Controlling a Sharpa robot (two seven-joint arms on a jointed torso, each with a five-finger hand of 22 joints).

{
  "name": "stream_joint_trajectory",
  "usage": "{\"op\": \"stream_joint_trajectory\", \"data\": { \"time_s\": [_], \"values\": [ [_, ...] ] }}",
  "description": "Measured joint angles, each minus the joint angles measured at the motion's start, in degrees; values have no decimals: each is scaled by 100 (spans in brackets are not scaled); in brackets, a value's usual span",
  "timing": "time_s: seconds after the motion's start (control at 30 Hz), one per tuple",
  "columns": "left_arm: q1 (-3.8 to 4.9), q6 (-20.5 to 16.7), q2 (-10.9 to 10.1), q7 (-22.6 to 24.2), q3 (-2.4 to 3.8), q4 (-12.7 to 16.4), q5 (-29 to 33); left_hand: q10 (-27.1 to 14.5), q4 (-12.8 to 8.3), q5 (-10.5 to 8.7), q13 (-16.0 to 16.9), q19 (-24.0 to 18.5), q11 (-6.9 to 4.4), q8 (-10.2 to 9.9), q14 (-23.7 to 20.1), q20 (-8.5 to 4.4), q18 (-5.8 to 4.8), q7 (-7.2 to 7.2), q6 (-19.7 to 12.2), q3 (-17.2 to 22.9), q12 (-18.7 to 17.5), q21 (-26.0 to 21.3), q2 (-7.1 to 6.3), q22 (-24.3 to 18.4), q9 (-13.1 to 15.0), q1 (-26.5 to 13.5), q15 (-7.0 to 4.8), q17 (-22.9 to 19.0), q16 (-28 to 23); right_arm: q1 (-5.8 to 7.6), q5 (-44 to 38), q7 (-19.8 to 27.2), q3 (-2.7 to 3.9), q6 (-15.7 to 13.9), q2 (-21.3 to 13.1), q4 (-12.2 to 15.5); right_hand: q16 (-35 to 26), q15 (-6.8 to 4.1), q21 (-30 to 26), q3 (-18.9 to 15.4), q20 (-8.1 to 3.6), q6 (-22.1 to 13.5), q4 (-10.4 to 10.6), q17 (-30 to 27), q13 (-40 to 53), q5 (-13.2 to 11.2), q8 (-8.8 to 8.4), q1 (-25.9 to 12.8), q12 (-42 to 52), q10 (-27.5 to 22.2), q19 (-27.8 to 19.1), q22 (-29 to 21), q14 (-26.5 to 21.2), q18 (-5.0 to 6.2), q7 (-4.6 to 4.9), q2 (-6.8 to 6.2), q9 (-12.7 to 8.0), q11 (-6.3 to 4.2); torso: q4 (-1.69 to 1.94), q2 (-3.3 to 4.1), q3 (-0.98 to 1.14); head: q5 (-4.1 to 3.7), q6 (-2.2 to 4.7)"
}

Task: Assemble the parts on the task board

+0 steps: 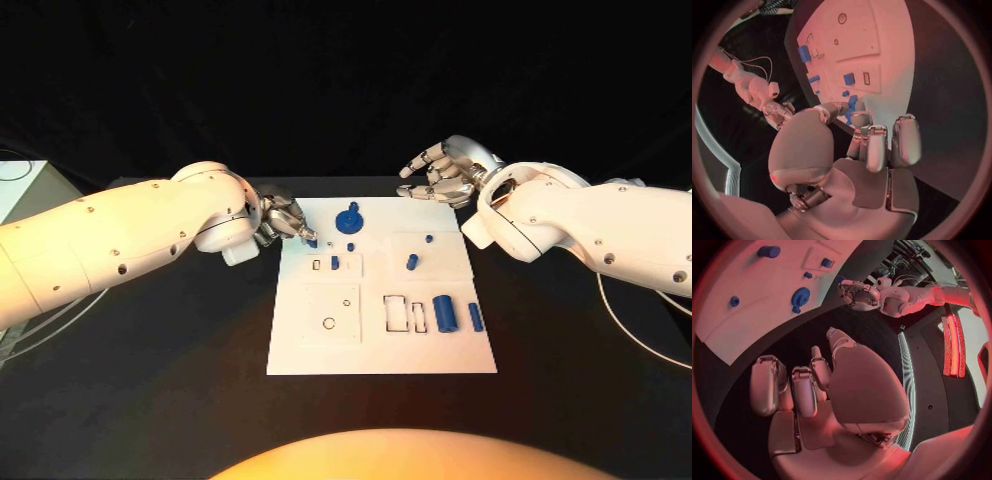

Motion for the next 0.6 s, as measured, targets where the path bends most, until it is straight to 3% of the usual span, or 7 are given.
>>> {"op": "stream_joint_trajectory", "data": {
  "time_s": [0.6],
  "values": [
    [-58, 186, 242, 11, -189, -167, -175, 17, 0, 26, 5, 0, 2, -2, 1, 0, 0, -19, 19, 0, 0, 0, -15, 7, -7, -15, 0, 0, 0, -4, 3, 6, 0, -2, 30, -22, 0, 0, -34, 0, 0, 0, 0, -1, -1, 0, 0, 0, 0, 0, 0, -1, 0, 0, 0, 0, -5, 0, -16, 15, 1, 0, -11]
  ]
}}
